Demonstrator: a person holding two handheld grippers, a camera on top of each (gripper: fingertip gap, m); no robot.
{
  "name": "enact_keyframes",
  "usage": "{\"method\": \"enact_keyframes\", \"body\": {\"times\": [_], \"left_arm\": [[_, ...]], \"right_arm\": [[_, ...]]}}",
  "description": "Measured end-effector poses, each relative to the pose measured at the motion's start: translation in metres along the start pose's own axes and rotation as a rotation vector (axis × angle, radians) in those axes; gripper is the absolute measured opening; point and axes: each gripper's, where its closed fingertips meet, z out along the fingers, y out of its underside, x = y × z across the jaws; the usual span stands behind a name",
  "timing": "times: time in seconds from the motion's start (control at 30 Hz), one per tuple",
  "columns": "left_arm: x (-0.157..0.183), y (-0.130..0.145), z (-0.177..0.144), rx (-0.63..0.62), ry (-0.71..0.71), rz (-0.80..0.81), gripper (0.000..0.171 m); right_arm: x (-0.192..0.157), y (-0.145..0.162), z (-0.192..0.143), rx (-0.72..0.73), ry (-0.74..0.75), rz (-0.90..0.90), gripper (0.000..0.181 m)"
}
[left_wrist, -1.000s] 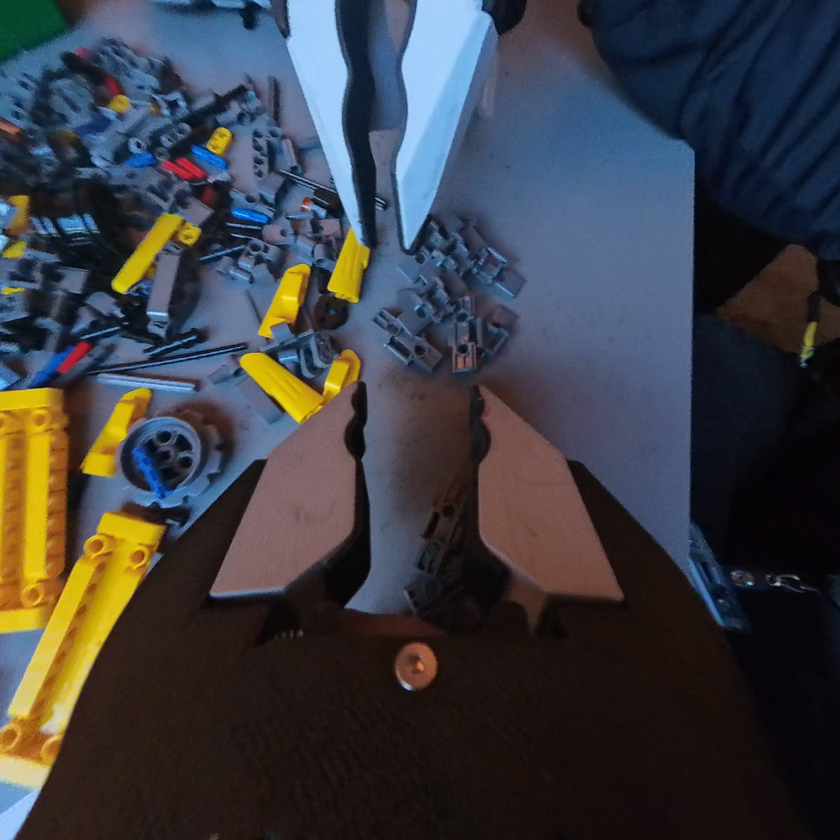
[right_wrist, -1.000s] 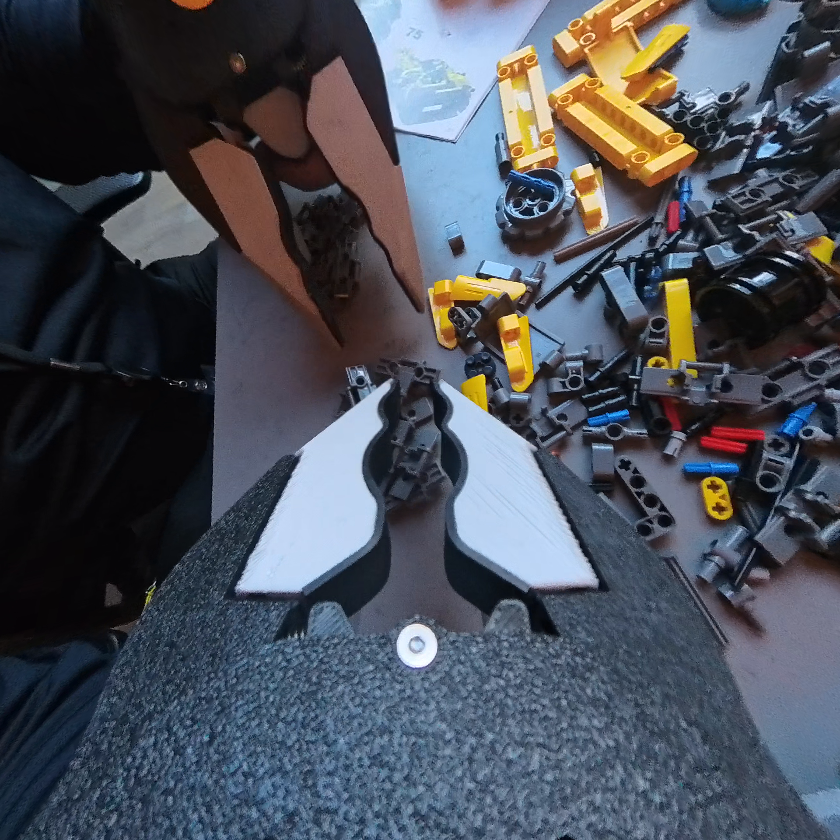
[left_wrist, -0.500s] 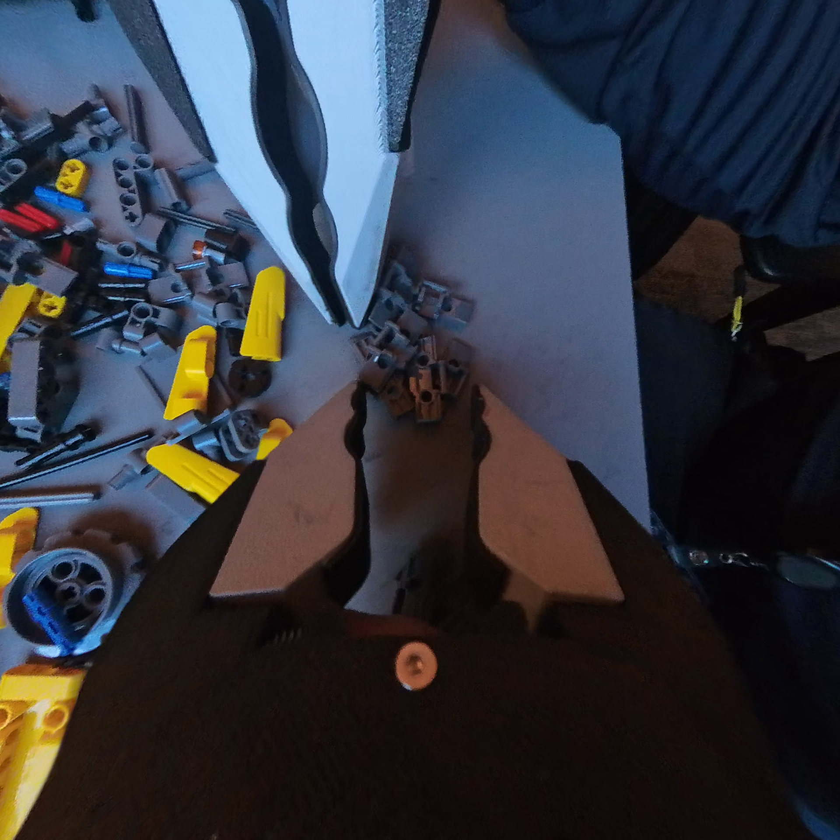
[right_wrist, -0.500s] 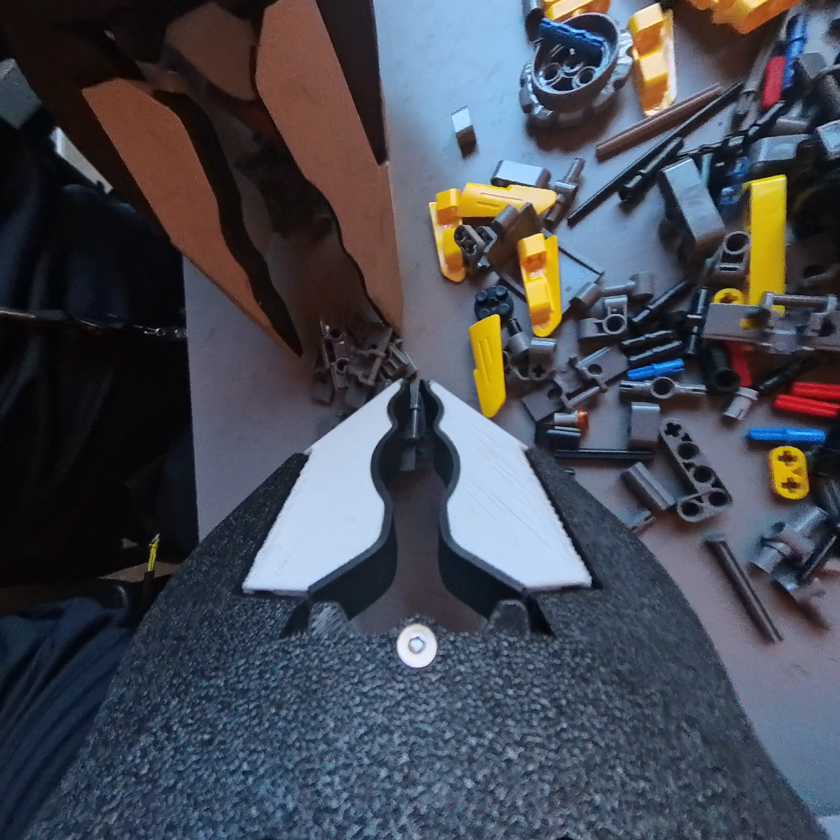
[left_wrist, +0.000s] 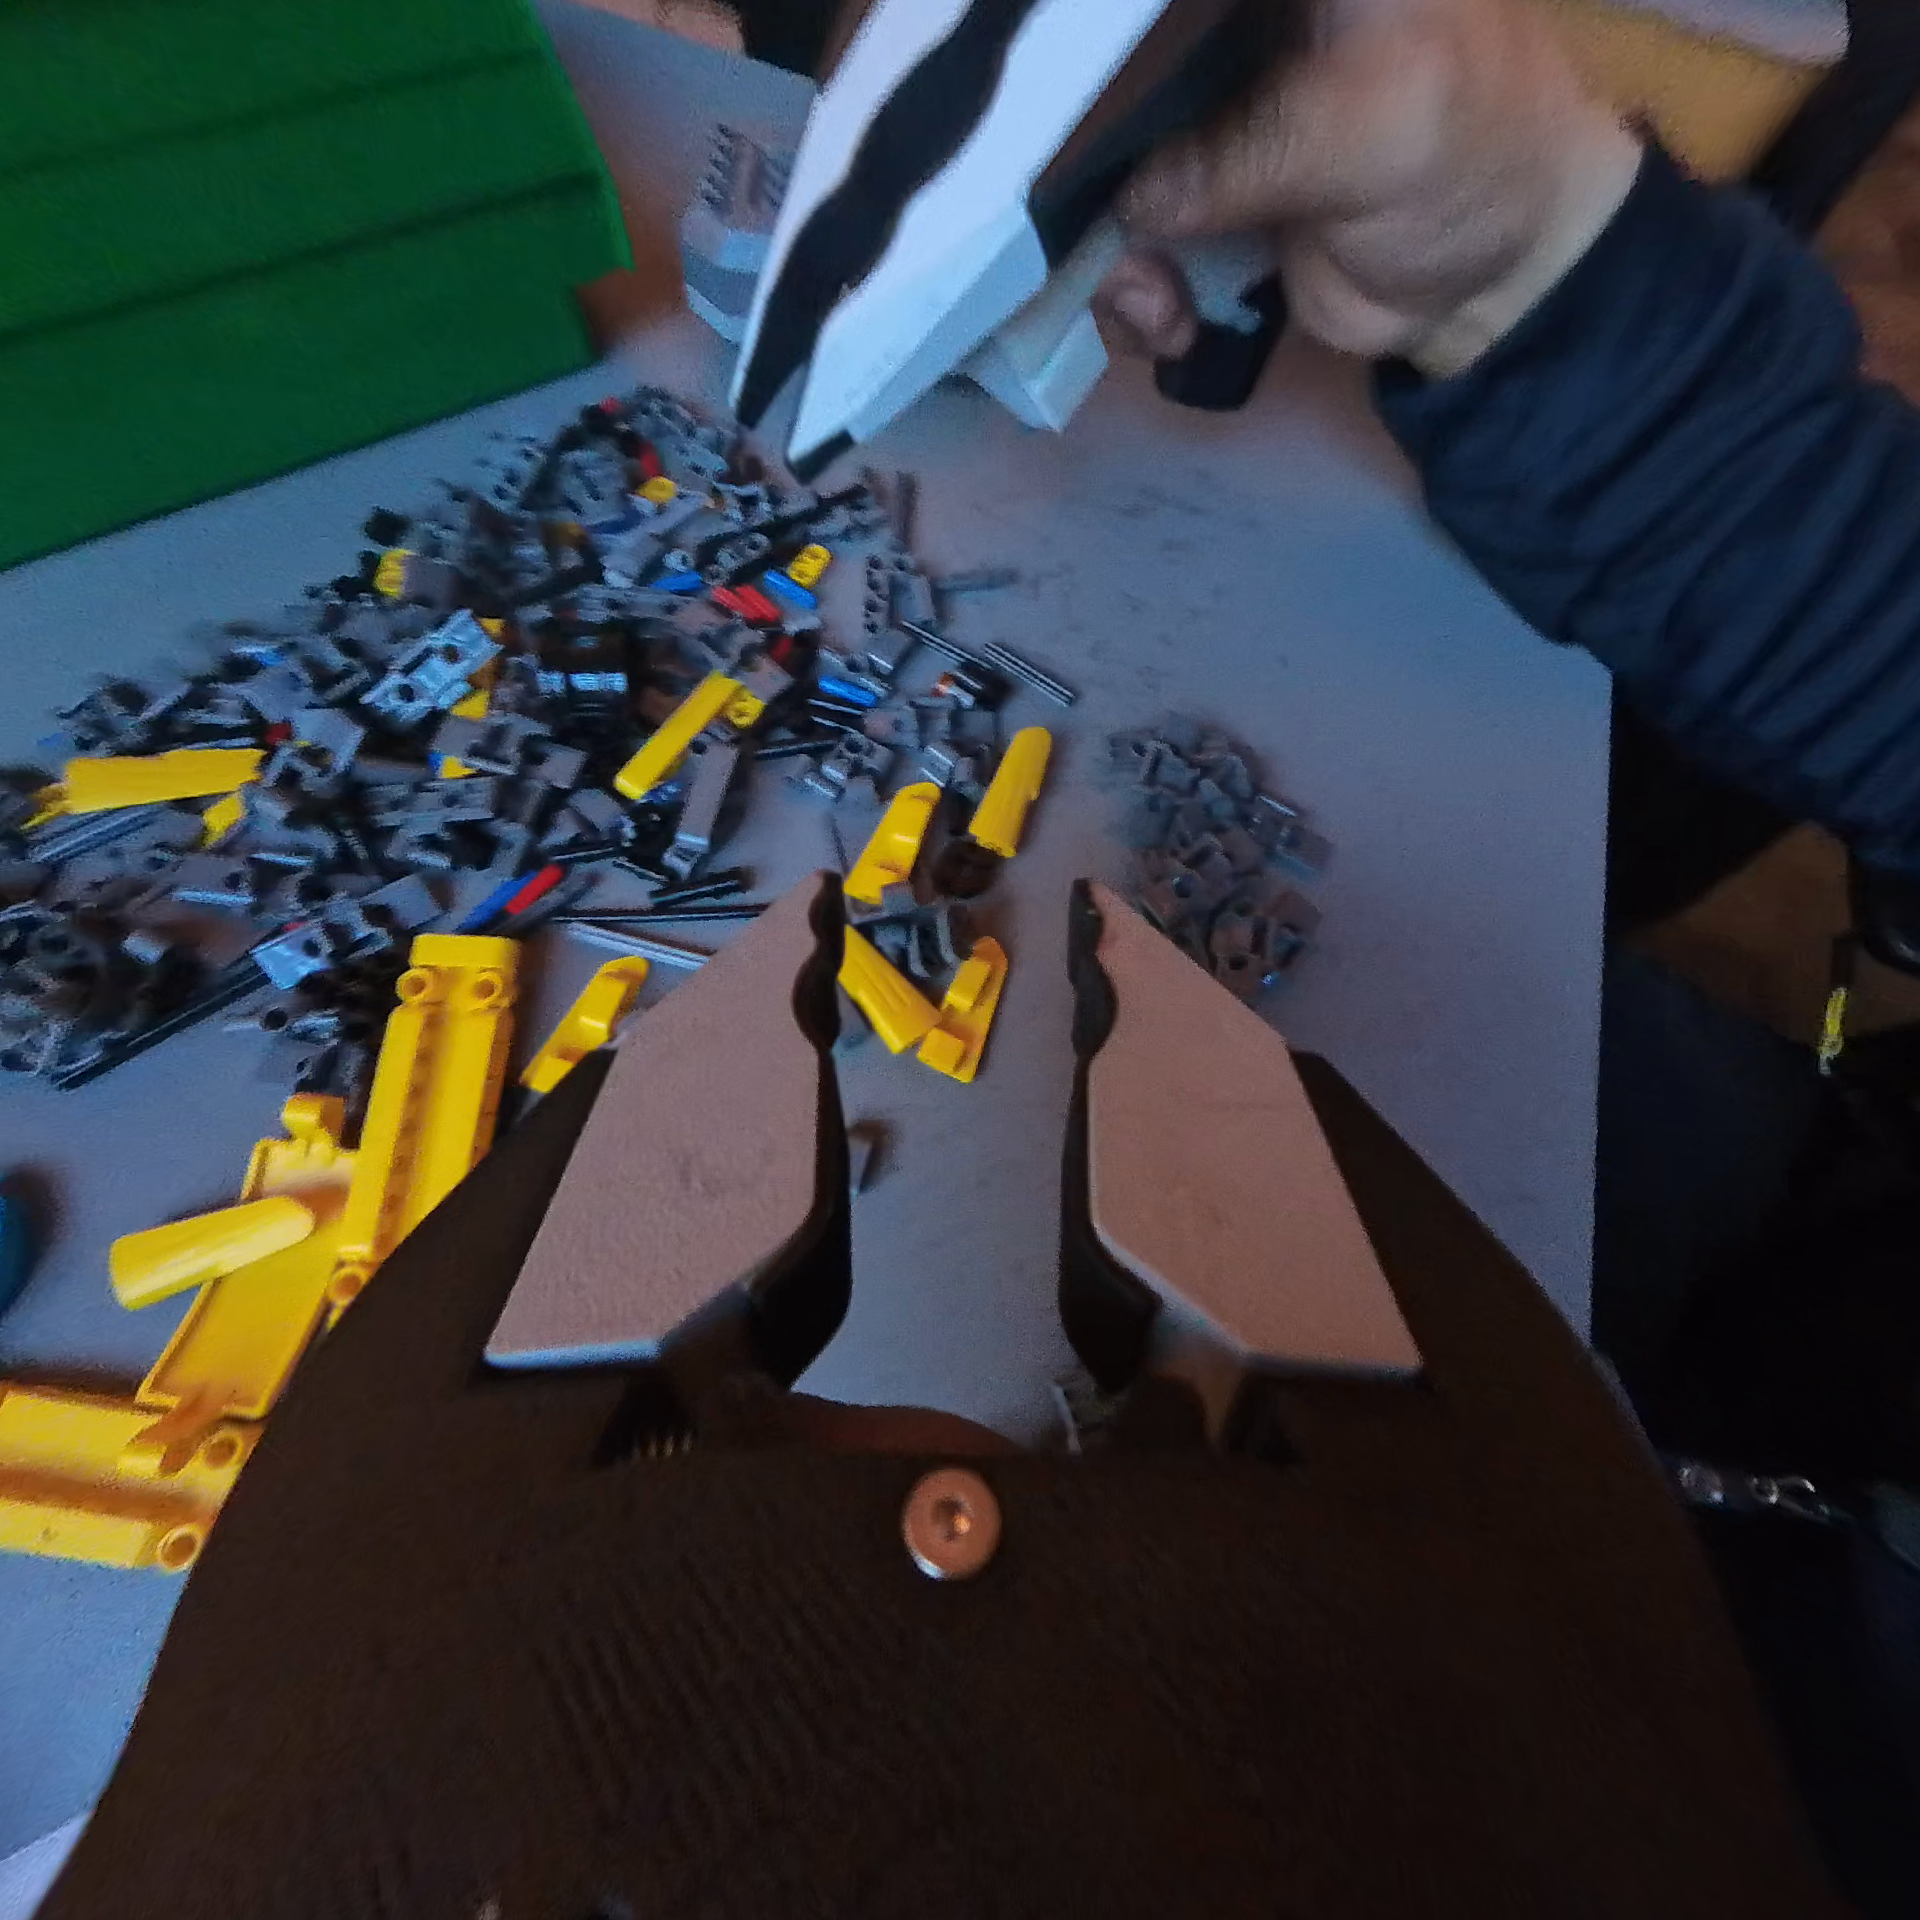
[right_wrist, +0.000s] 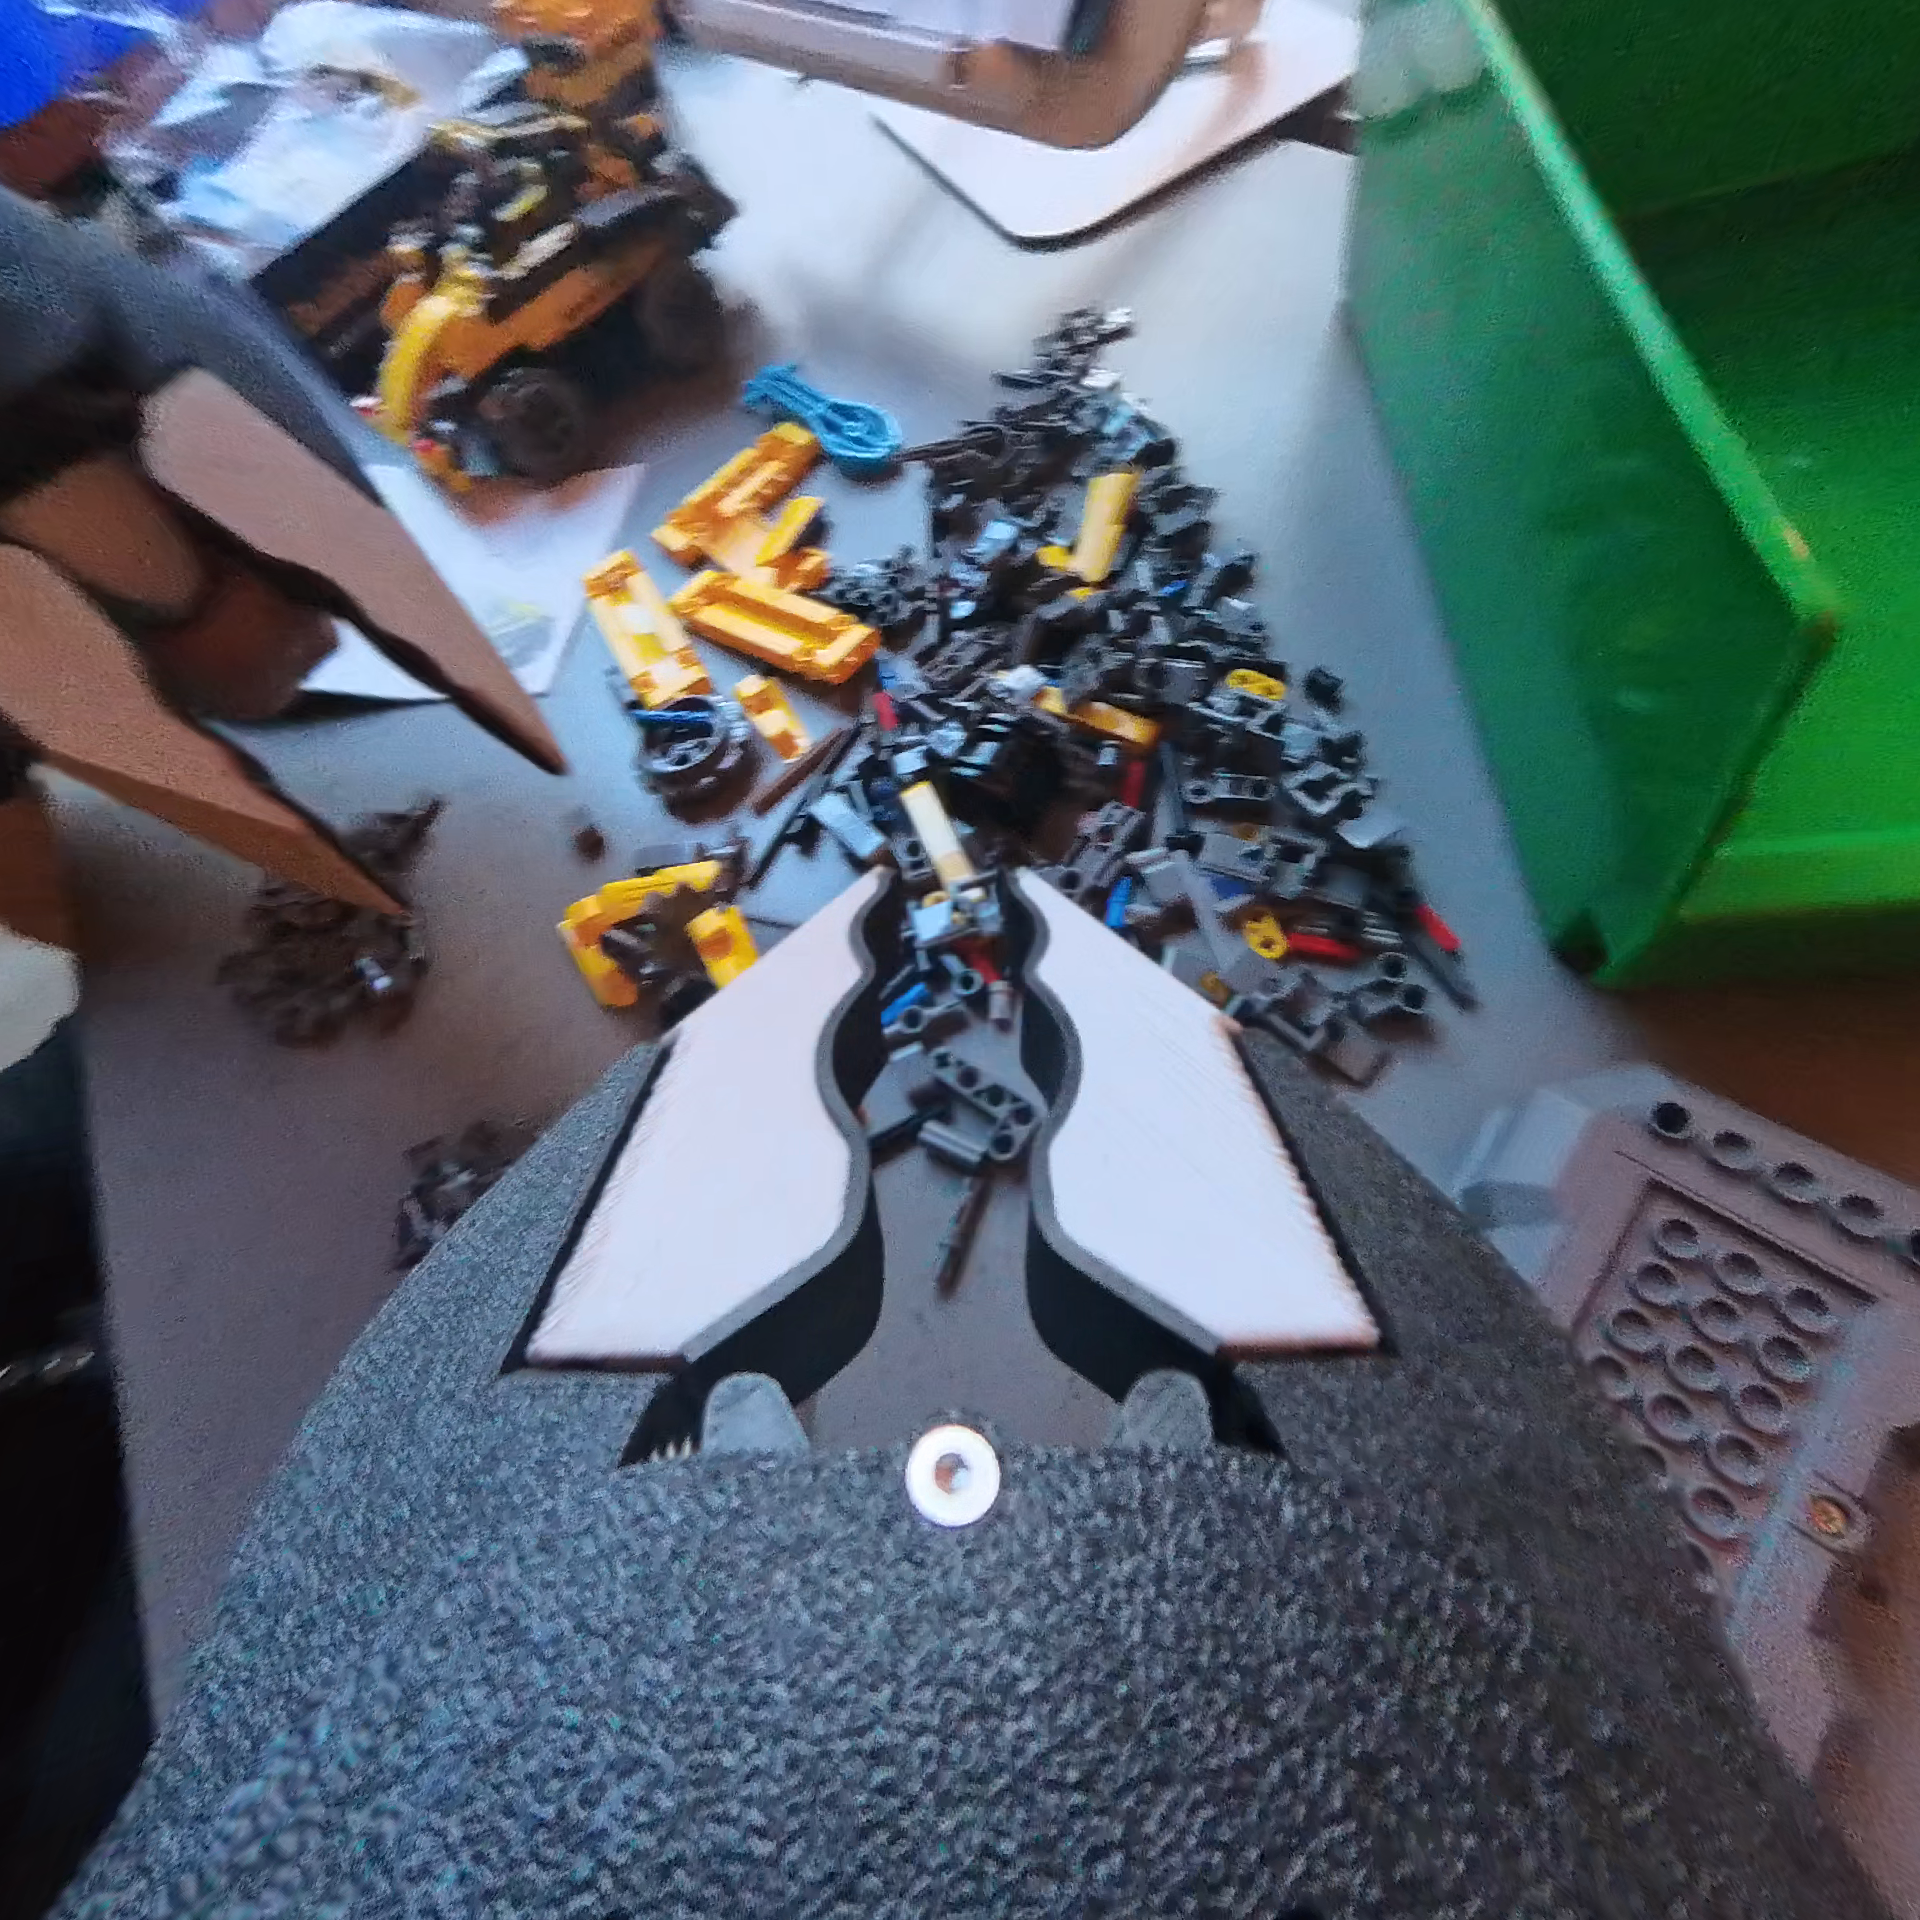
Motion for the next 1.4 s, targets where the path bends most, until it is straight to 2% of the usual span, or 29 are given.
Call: {"method": "enact_keyframes", "body": {"times": [0.2, 0.4, 0.53, 0.77, 0.93, 1.07, 1.13, 1.4], "left_arm": [[-0.025, 0.002, -0.015, 0.094, -0.072, -0.045, 0.035], [-0.04, -0.001, -0.022, 0.199, -0.097, -0.089, 0.028], [-0.043, 0.0, -0.022, 0.22, -0.091, -0.097, 0.028], [-0.042, 0.001, -0.025, 0.252, -0.089, -0.103, 0.028], [-0.055, 0.009, -0.022, 0.221, -0.153, -0.094, 0.028], [-0.06, 0.009, -0.023, 0.237, -0.163, -0.134, 0.028], [-0.061, 0.006, -0.024, 0.254, -0.175, -0.161, 0.028], [-0.058, -0.002, -0.03, 0.291, -0.195, -0.149, 0.027]], "right_arm": [[0.006, 0.028, 0.029, -0.173, 0.07, -0.111, 0.021], [0.006, 0.021, 0.038, -0.165, 0.046, -0.156, 0.019], [0.01, 0.03, 0.042, -0.223, 0.04, -0.166, 0.019], [0.005, 0.029, 0.046, -0.215, -0.005, -0.164, 0.01], [-0.001, 0.021, 0.036, -0.172, -0.016, -0.186, 0.011], [-0.023, 0.014, 0.014, -0.065, -0.086, -0.163, 0.011], [-0.041, 0.02, 0.004, -0.066, -0.121, -0.151, 0.01], [-0.105, 0.072, -0.018, -0.281, -0.141, -0.269, 0.01]]}}
